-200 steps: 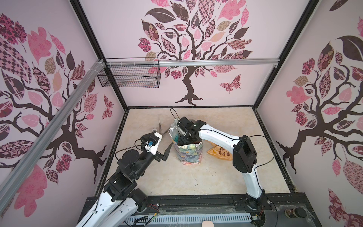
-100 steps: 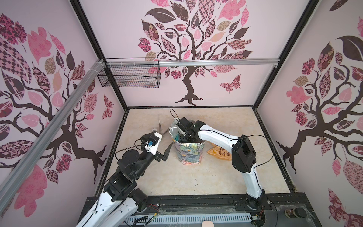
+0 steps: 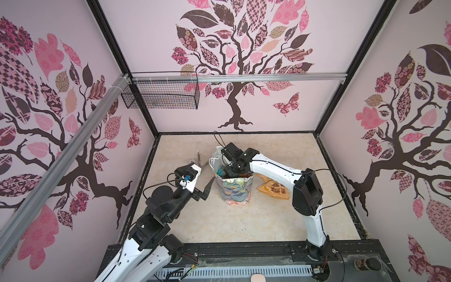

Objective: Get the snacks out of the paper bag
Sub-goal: 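Grasp the top of the orange fruit candy packet with the right gripper, then lift the orange candy packet up out of the bag with the right gripper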

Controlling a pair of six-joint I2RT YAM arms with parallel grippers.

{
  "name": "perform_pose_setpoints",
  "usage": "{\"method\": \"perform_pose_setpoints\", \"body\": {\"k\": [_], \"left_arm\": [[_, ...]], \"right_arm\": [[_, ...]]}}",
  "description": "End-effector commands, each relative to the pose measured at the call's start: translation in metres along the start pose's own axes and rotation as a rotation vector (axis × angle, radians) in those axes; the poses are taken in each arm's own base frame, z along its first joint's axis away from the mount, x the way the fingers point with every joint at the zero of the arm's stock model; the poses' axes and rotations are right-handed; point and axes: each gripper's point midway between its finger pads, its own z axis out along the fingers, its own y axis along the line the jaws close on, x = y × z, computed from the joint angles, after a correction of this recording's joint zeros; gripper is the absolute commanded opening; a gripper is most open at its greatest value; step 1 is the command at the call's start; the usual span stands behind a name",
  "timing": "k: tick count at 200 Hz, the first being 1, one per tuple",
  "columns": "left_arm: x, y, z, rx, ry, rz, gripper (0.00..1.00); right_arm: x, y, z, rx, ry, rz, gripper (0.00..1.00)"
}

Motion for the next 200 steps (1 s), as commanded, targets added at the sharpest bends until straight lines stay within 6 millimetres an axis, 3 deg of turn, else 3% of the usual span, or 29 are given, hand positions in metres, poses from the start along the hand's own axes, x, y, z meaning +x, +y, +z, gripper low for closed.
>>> {"method": "perform_pose_setpoints", "body": {"k": [1, 45, 88, 135, 200], "left_arm": [[0.003, -0.001, 0.002, 0.001, -0.005, -0.001, 0.98], [0.004, -0.001, 0.003, 0.001, -0.001, -0.002, 0.98], [0.004, -0.001, 0.002, 0.002, -0.004, -0.001, 0.98], [0.004, -0.001, 0.003, 0.005, -0.004, -0.003, 0.98], [0.004, -0.001, 0.002, 0.002, -0.004, 0.002, 0.98]], "right_arm": [[-0.033, 0.007, -0.057, -0.064, -0.146, 0.031, 0.0], [-0.057, 0.007, -0.078, -0.072, -0.256, 0.042, 0.0], [-0.067, 0.006, -0.088, -0.074, -0.304, 0.057, 0.0], [-0.094, 0.002, -0.119, -0.065, -0.395, 0.055, 0.0], [-0.098, -0.001, -0.126, -0.053, -0.411, 0.05, 0.0]]}}
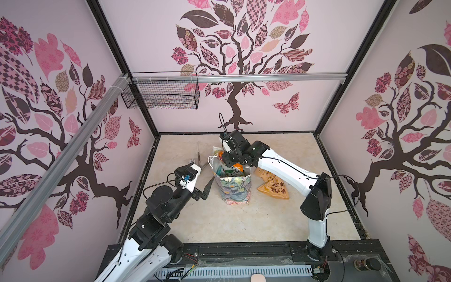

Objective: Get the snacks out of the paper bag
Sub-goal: 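Lift the orange candy packet up out of the bag with the right gripper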

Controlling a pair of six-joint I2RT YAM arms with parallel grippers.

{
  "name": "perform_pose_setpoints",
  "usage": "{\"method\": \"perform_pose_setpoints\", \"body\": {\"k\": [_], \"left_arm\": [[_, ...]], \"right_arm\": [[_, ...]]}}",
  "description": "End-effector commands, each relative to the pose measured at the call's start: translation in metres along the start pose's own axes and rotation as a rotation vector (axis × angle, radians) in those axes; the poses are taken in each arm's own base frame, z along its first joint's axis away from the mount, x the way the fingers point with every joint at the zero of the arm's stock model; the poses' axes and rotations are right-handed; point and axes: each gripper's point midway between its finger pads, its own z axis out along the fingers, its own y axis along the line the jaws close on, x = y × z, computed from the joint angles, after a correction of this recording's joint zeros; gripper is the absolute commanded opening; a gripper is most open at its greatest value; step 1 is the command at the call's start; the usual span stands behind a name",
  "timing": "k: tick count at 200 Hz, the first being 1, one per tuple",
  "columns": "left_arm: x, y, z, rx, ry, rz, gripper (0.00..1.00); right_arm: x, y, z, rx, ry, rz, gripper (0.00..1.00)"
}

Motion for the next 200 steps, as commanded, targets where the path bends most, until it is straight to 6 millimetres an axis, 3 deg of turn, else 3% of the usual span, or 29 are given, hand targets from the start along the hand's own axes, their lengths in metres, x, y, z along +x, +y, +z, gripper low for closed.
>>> {"method": "perform_pose_setpoints", "body": {"k": [1, 79, 200], "left_arm": [[0.004, -0.002, 0.002, 0.005, -0.004, 0.002, 0.98], [0.005, -0.002, 0.004, 0.009, 0.0, 0.004, 0.98], [0.004, -0.032, 0.008, 0.179, -0.013, 0.013, 0.98]], "right_arm": [[-0.037, -0.001, -0.039, 0.001, -0.126, 0.002, 0.0], [-0.06, 0.002, -0.08, -0.041, -0.217, 0.025, 0.0], [-0.082, 0.004, -0.135, -0.109, -0.362, 0.067, 0.0]]}}
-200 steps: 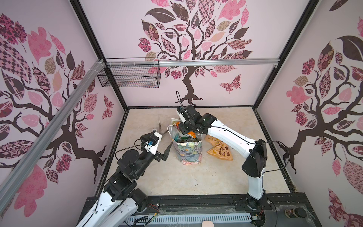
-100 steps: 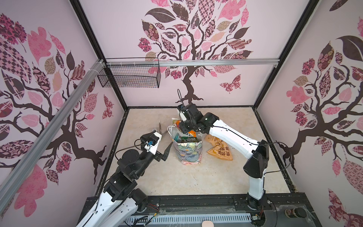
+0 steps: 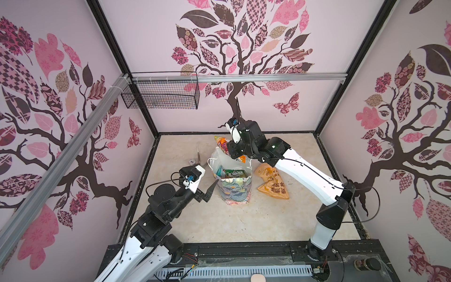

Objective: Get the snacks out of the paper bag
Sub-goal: 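Lift the orange candy packet up out of the bag with the right gripper, then lower the orange candy packet onto the table beside the chip packet and release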

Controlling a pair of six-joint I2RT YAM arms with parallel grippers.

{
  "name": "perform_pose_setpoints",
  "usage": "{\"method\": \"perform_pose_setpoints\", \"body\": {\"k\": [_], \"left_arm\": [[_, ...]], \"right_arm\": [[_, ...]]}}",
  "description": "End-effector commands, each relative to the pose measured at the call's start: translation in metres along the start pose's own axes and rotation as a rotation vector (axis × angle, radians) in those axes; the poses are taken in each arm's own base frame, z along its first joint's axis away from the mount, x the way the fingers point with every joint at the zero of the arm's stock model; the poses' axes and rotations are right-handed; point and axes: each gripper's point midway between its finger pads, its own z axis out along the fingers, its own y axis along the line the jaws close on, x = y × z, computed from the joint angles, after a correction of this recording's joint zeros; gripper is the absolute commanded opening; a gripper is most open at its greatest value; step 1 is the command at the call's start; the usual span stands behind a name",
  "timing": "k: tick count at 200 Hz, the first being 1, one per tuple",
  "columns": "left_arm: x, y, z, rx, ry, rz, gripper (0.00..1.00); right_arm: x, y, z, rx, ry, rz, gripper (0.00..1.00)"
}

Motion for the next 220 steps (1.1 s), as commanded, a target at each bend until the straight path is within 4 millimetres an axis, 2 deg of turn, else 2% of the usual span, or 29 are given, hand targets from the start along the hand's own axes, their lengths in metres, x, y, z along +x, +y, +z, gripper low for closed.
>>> {"method": "perform_pose_setpoints", "body": {"k": [1, 33, 73, 113, 132, 153, 220], "left_arm": [[0.003, -0.011, 0.004, 0.059, -0.01, 0.012, 0.98], [0.003, -0.013, 0.004, 0.071, -0.009, 0.013, 0.98], [0.0, -0.025, 0.003, 0.14, -0.028, 0.014, 0.98], [-0.001, -0.036, 0.004, 0.205, -0.038, 0.002, 0.98], [-0.001, -0.042, 0.005, 0.239, -0.04, -0.004, 0.98], [0.0, -0.047, 0.008, 0.273, -0.033, -0.011, 0.98], [0.005, -0.052, 0.014, 0.301, -0.012, -0.015, 0.98]], "right_arm": [[-0.035, 0.007, -0.036, -0.046, -0.125, 0.03, 0.0], [-0.054, 0.013, -0.062, -0.097, -0.203, 0.056, 0.0], [-0.079, 0.014, -0.11, -0.145, -0.355, 0.099, 0.0], [-0.088, 0.007, -0.154, -0.161, -0.505, 0.137, 0.0], [-0.088, 0.0, -0.173, -0.145, -0.55, 0.147, 0.0], [-0.08, -0.017, -0.183, -0.065, -0.57, 0.153, 0.0], [-0.031, -0.076, -0.209, 0.192, -0.672, 0.228, 0.0]]}}
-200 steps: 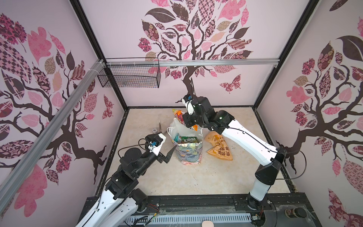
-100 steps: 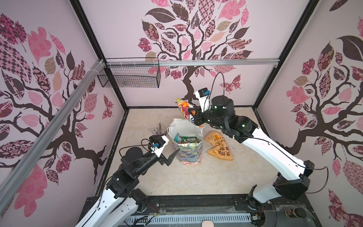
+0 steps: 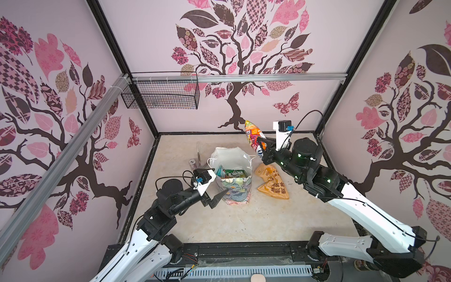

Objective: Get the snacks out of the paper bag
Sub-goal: 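Lower the orange candy packet onto the table beside the chip packet and release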

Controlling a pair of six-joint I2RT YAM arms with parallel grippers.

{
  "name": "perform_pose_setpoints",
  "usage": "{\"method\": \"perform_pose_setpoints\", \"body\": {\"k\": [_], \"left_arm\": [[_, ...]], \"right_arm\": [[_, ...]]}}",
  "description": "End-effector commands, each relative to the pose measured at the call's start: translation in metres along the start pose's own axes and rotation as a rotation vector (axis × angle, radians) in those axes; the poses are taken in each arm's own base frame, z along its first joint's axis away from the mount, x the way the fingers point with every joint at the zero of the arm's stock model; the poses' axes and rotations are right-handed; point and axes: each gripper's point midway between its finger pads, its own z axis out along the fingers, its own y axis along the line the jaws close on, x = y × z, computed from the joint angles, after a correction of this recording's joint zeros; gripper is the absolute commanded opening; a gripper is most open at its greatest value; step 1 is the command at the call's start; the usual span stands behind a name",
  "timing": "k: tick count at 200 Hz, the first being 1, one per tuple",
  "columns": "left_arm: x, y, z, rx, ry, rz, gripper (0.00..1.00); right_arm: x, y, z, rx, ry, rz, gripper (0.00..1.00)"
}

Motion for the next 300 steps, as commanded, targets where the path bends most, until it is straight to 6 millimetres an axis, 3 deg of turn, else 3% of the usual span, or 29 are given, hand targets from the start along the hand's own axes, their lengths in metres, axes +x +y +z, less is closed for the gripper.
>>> {"method": "perform_pose_setpoints", "body": {"k": [1, 32, 76, 144, 205, 237, 300], "left_arm": [[0.002, -0.001, 0.003, 0.012, -0.006, -0.001, 0.98], [0.006, 0.0, 0.006, 0.004, 0.01, -0.005, 0.98], [0.009, 0.001, 0.009, 0.006, 0.023, -0.008, 0.98], [0.004, -0.002, 0.008, 0.027, 0.011, -0.02, 0.98], [0.003, 0.004, 0.003, -0.017, 0.01, -0.007, 0.98], [0.004, 0.004, 0.004, -0.016, 0.013, -0.01, 0.98], [0.004, 0.006, 0.002, -0.03, 0.015, -0.007, 0.98]], "right_arm": [[-0.04, -0.024, -0.027, 0.104, -0.183, 0.05, 0.0], [-0.02, -0.044, -0.033, 0.186, -0.182, 0.044, 0.0], [0.023, -0.074, -0.016, 0.289, -0.085, 0.02, 0.0], [0.112, -0.163, 0.015, 0.474, 0.096, 0.072, 0.0], [0.186, -0.261, 0.006, 0.661, 0.138, 0.4, 0.0], [0.213, -0.279, 0.0, 0.745, 0.18, 0.377, 0.0], [0.262, -0.29, -0.009, 0.799, 0.277, 0.362, 0.0]]}}
